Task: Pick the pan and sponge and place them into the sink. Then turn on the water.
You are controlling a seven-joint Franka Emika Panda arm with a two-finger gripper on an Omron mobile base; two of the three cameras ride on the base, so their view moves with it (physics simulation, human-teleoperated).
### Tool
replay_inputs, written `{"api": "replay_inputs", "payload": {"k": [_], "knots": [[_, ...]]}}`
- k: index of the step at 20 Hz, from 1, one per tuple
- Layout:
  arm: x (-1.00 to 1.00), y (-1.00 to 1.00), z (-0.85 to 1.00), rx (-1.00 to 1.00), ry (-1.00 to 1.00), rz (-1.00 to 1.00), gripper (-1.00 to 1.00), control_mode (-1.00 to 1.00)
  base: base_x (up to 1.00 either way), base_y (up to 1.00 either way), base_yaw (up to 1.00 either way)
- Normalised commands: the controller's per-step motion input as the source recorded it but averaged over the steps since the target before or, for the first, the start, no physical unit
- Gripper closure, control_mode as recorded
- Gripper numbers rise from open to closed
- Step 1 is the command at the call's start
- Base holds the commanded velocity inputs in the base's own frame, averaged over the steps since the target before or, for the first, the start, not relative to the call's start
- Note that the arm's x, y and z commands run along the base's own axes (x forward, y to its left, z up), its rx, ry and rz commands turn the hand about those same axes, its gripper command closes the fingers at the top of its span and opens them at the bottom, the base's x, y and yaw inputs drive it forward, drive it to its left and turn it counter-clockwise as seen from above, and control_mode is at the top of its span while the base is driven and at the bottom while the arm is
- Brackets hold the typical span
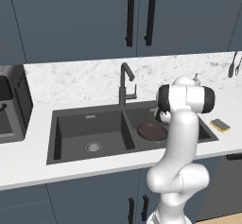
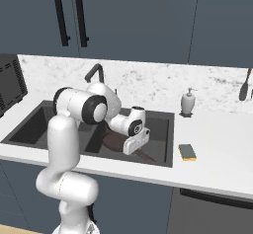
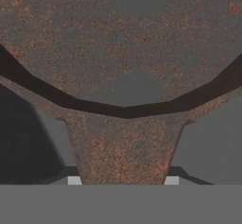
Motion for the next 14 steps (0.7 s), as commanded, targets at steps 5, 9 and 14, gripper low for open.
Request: {"api": "replay_inputs", "payload": {"k": [5,9,14], "knots": [[0.28,0.0,-0.42,0.0,0.0,0.01,1.0,-1.0,0.0,0.0,0.0],[0.29,0.0,-0.4,0.0,0.0,0.0,1.0,-1.0,0.0,0.0,0.0],[0.29,0.0,-0.35,0.02,0.0,0.01,1.0,-1.0,0.0,0.0,0.0]]}}
